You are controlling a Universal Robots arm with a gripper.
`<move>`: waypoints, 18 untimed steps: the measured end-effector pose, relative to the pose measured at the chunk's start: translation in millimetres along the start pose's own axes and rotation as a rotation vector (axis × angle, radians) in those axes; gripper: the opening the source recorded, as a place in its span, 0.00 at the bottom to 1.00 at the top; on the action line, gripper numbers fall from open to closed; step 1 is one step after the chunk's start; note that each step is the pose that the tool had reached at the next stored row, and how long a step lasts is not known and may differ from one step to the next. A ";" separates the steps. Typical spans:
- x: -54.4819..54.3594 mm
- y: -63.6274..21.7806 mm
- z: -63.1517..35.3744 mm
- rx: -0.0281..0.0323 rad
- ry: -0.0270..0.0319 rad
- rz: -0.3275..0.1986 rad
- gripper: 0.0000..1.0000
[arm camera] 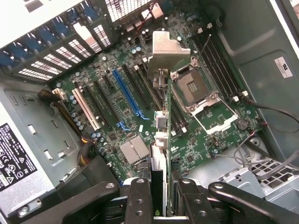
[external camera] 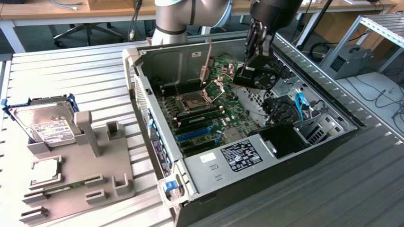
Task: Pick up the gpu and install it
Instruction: 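Insert the gpu into the slot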
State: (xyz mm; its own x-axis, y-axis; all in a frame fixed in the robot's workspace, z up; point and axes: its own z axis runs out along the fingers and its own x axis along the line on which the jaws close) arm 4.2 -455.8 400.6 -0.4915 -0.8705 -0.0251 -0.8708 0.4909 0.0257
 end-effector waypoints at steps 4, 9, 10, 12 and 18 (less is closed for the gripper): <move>0.0 0.0 0.0 -0.0003 0.0004 -0.013 0.26; 0.0 0.0 0.0 -0.0007 0.0007 -0.029 0.26; 0.0 0.0 0.0 -0.0008 0.0009 -0.035 0.26; 0.0 0.0 0.0 -0.0011 0.0011 -0.043 0.26; 0.0 0.0 0.0 -0.0016 0.0017 -0.063 0.26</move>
State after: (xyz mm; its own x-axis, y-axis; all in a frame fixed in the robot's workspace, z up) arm 4.2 -455.8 400.6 -0.4353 -0.8999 -0.0250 -0.9002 0.4347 0.0257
